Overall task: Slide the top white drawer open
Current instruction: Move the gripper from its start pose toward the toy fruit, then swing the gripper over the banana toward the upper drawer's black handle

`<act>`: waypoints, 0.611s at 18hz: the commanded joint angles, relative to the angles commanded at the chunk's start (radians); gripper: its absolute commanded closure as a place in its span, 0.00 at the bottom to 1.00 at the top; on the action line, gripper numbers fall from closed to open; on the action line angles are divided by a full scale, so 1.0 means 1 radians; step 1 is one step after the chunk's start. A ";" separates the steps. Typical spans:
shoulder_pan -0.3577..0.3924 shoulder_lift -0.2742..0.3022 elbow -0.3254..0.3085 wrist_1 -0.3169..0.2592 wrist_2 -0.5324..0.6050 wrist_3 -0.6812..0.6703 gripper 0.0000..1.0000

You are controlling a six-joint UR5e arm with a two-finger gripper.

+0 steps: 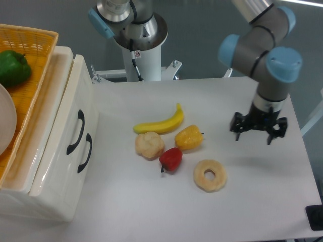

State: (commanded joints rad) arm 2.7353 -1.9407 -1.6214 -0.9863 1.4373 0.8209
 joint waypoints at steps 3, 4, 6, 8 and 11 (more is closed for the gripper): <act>-0.048 0.043 -0.009 -0.064 -0.001 -0.051 0.00; -0.060 0.052 -0.005 -0.105 -0.006 -0.057 0.00; -0.091 0.078 0.012 -0.196 -0.011 -0.104 0.00; -0.123 0.081 0.037 -0.271 -0.015 -0.170 0.00; -0.164 0.092 0.057 -0.351 -0.050 -0.235 0.00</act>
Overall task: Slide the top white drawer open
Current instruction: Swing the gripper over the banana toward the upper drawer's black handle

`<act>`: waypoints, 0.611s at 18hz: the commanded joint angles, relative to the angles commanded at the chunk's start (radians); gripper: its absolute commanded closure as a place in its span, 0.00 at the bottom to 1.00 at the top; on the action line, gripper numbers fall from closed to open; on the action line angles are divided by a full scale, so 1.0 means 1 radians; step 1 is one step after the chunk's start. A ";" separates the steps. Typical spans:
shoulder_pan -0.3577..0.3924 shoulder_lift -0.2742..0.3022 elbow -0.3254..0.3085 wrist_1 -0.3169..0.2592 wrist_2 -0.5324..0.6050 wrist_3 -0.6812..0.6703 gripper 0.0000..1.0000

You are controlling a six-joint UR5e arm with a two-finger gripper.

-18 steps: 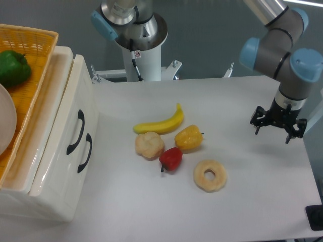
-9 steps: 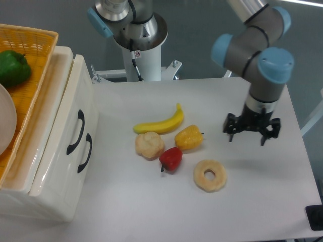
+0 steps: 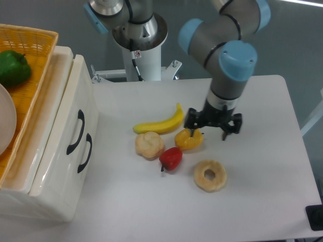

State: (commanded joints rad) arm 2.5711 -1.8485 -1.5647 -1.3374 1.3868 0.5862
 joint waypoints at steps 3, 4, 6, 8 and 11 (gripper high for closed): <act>-0.035 0.005 0.000 -0.011 -0.090 -0.081 0.00; -0.046 0.011 0.002 -0.008 -0.113 -0.098 0.00; -0.071 0.020 0.002 -0.008 -0.146 -0.124 0.00; -0.100 0.022 0.002 -0.009 -0.169 -0.156 0.00; -0.147 0.023 0.000 -0.011 -0.198 -0.195 0.00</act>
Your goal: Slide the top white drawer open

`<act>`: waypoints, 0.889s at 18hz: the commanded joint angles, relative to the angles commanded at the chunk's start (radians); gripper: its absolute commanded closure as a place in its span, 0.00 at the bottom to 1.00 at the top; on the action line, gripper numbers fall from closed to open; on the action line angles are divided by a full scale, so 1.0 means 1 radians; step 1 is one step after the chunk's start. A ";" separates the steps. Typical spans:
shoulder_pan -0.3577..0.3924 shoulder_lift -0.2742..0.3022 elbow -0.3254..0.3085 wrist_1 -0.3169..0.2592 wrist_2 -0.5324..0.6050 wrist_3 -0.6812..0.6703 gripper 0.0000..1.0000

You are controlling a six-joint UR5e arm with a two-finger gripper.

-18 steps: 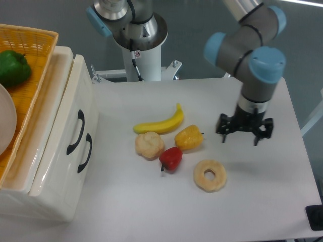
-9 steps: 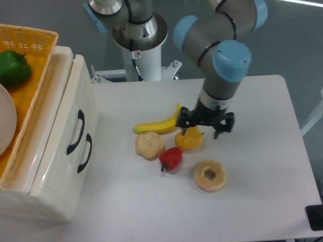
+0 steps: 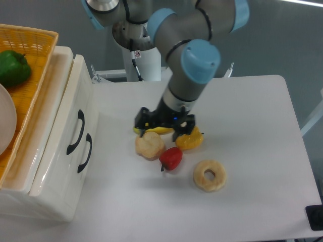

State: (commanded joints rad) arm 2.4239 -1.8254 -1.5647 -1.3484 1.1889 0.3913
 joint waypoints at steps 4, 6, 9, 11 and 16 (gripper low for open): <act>-0.032 0.012 -0.009 0.006 -0.089 -0.008 0.00; -0.054 0.021 -0.009 0.006 -0.101 -0.009 0.00; -0.071 0.023 -0.009 0.005 -0.114 -0.008 0.00; -0.075 0.023 -0.009 0.005 -0.114 -0.008 0.00; -0.091 0.023 -0.014 0.000 -0.111 -0.008 0.00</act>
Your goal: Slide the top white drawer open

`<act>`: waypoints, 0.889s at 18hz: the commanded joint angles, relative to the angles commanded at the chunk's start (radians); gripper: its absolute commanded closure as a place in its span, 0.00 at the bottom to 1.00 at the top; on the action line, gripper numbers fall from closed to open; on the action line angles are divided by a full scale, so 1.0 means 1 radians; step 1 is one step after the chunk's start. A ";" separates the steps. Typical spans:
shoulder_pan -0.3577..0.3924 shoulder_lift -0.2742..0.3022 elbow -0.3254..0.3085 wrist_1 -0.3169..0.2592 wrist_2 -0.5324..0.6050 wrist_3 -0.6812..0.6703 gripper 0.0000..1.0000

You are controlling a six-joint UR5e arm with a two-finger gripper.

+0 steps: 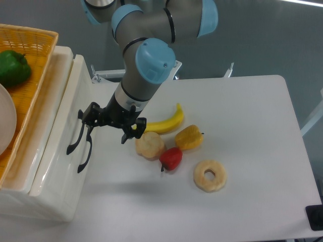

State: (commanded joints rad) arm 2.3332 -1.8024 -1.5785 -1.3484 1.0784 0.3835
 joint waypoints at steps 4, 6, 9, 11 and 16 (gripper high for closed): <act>-0.015 -0.006 0.000 0.000 0.005 0.000 0.00; -0.017 -0.012 -0.005 0.003 0.006 0.000 0.00; -0.017 -0.014 -0.008 0.005 0.006 0.002 0.00; -0.018 -0.012 -0.008 0.003 0.005 0.005 0.00; -0.040 -0.011 -0.008 0.002 0.008 0.003 0.00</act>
State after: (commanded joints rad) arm 2.2933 -1.8131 -1.5861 -1.3468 1.0860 0.3866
